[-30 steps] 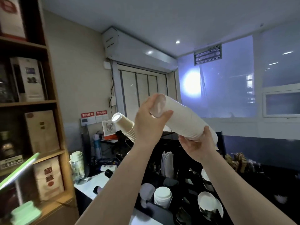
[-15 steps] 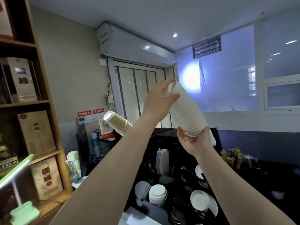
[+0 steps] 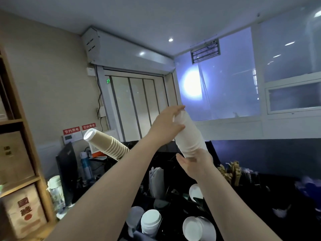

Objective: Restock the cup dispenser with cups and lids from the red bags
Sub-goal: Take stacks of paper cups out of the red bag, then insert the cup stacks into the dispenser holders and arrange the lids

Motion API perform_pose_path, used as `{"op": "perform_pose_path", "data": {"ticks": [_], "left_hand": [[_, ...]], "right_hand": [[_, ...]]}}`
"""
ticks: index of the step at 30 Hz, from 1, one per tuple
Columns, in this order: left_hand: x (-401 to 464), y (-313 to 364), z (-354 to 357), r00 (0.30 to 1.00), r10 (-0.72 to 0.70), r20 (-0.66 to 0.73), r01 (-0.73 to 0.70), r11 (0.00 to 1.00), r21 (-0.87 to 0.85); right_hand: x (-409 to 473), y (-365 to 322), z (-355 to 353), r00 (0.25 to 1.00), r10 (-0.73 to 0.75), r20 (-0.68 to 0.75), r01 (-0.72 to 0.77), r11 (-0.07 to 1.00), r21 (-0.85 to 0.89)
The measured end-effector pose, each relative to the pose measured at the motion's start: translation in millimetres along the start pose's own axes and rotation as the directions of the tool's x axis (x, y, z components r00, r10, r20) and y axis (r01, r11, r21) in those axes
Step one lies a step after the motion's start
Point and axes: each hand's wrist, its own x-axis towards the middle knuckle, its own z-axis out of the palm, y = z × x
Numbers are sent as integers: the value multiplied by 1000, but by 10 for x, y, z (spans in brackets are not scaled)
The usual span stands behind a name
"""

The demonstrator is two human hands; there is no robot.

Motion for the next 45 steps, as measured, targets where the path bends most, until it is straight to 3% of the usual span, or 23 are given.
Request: {"op": "perform_pose_path", "data": {"ticks": [3,11,15,20,24,30,34,37,41,45], "left_hand": [[-44,-98,146,999,13,-40,-13,1000,1],[-278,-183,322,973,150,-175,-113,972,205],[-372,-247,254,962,217,-165,-160,940,302],[-620,-189,200,942,253,-219,-213,958,190],[-1002,-211,189,939,309,-148,-291,948,133],[-1611,-248,425,943,326,-66,-332,937,-112],[-1879,-67,778,924,378,49,-353,897,-267],[-2043,241,1066,890,442,108,-383,856,-349],[-2221,824,1415,836,525,161,-415,796,-441],[-2274,1483,1769,786,597,162,-432,717,-547]], "right_hand": [[-113,-58,-123,998,-17,54,26,987,-161],[-346,-230,-374,996,-77,40,86,922,-378],[-458,-213,-416,994,-92,54,106,884,-455],[-687,-159,-449,986,-112,124,162,819,-551],[-992,-56,-601,975,-166,147,221,726,-652],[-1666,55,-1028,945,-278,172,314,628,-712],[-2300,-27,-1437,864,-466,192,416,443,-795],[-2852,-165,-1811,762,-631,144,397,280,-874],[-3596,-424,-2232,619,-785,36,367,248,-897],[-4308,-750,-2493,488,-873,18,375,191,-907]]}}
